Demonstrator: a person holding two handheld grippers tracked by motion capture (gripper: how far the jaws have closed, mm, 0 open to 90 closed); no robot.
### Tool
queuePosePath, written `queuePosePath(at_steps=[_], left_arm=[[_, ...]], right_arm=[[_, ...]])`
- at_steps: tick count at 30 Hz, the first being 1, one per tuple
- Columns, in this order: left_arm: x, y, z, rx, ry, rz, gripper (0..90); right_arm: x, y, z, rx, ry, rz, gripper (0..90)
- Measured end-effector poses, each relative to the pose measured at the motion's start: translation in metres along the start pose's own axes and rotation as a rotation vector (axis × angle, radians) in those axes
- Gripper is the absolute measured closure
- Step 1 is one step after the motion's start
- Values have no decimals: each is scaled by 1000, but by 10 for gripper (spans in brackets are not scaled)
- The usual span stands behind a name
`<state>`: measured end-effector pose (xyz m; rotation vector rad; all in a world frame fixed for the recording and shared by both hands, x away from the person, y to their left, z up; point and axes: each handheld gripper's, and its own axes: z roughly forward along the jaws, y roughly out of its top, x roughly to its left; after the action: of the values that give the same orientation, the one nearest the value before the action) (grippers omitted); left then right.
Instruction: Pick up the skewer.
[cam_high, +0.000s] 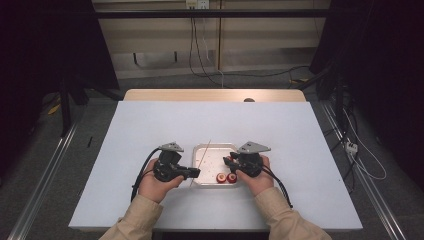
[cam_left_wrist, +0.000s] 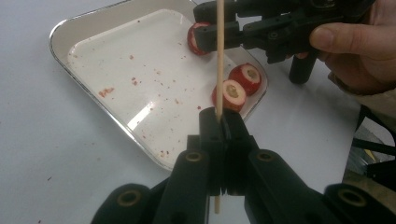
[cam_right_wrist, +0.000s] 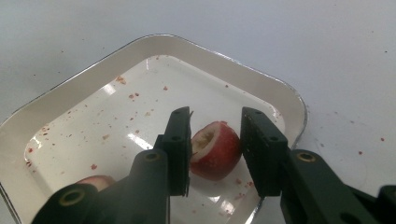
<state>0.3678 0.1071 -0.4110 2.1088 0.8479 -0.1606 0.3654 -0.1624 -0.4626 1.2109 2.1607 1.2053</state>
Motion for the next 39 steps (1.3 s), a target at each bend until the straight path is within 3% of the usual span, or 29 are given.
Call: queuePosePath(at_steps=[10,16,19,21,28,32,36,39], left_arm=[[0,0,2,8,3,3,891],[-1,0,2,10,4,4,891],[-1,0,2,9,5,5,890],[-1,0,3,11,4,5,891],[-1,1,3,15,7,7,890],[-1,1,3,11,8,9,891],[0,0,1,7,13,3,890],[-1,0,1,7,12,7,890]], right_arm=[[-2,0,2,15,10,15,631],[1,0,3,26,7,-15,627],[1,1,3,27,36,-23,626],[2,1,3,25,61,16,639],[3,2,6,24,76,32,637],[1,2,5,24,81,60,540],[-2,4,0,13,65,66,540],[-6,5,-3,6,44,75,610]])
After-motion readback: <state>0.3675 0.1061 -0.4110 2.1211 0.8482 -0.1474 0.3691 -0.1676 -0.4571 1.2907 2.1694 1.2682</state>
